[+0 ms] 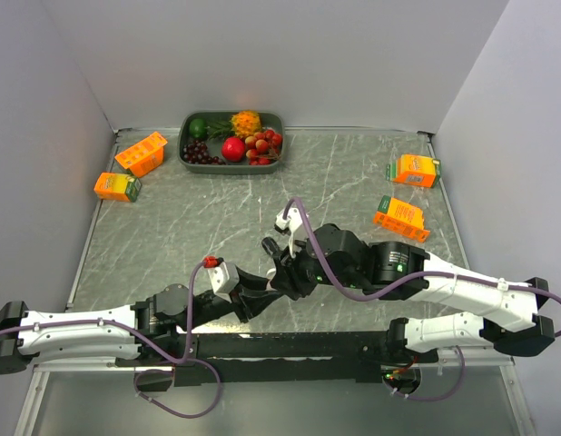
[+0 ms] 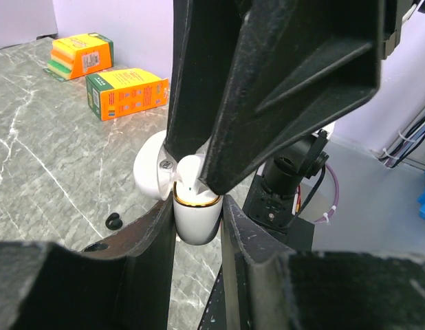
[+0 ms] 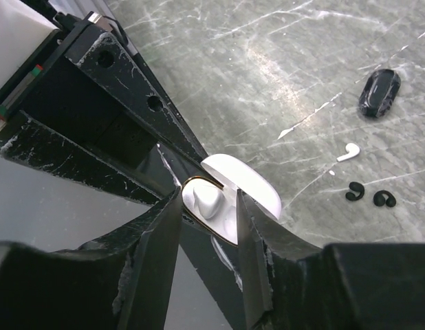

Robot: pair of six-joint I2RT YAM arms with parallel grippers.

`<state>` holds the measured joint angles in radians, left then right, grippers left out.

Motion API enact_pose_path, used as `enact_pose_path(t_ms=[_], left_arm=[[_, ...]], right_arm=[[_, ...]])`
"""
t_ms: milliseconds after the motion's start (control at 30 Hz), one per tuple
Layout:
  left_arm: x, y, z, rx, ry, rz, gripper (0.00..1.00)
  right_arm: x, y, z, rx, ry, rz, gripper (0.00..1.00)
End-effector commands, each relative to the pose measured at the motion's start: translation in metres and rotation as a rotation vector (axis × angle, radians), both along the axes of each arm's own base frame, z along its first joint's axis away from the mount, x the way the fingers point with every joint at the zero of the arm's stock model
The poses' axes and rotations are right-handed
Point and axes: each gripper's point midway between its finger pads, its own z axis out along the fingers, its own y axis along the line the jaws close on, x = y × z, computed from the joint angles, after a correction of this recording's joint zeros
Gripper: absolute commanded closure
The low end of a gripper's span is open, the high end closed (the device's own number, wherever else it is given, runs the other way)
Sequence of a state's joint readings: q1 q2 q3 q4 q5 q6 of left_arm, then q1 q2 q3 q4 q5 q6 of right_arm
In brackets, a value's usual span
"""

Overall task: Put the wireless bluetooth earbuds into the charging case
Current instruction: Pick up the earbud from the charging case.

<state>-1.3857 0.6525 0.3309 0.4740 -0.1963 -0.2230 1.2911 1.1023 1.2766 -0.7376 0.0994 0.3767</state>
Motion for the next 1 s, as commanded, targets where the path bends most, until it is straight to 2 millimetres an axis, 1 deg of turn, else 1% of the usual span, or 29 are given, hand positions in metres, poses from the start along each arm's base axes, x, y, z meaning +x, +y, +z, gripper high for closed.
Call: enact_pose_path(t_ms=[0,233,333,367,433,467,567,833,967], left_arm=[[-0.005,0.0,0.017,-0.062,-0.024,-0.022,0.99],[-0.005,0.001,0.017,-0.068,-0.021,-0.019,0.99],[-0.004,0.002,0.017,-0.068,-0.02,-0.015,0.99],[-0.004,0.002,0.016,-0.065,-0.019,-0.013,0.99],[-0.004,0.003,0.014,-0.063,-0.016,-0.009,0.99],[-0.004,0.003,0.014,-0.062,-0.016,-0.009,0.99],[-0.002,0.004,0.01,-0.06,-0.01,0.001,0.99],[-0.001,0.006,0.005,-0.062,-0.009,0.008,0.99],[-0.001,0.006,0.005,-0.062,-0.015,0.008,0.99]], right_arm=[[0.005,0.001,0.014,0.021,-0.015,-0.015,0.59],[0.002,0.005,0.01,0.007,-0.003,0.014,0.66],[0.002,0.006,0.011,0.012,-0.004,0.009,0.74],[0.003,0.005,0.012,0.016,-0.004,0.005,0.78],[0.003,0.004,0.018,0.033,-0.014,0.001,0.83],[0.004,0.003,0.019,0.034,-0.017,-0.003,0.9],[0.004,0.001,0.026,0.048,-0.024,-0.006,1.0],[0.005,-0.007,0.044,0.082,-0.055,-0.015,1.0],[0.006,-0.013,0.049,0.086,-0.062,-0.025,1.0]])
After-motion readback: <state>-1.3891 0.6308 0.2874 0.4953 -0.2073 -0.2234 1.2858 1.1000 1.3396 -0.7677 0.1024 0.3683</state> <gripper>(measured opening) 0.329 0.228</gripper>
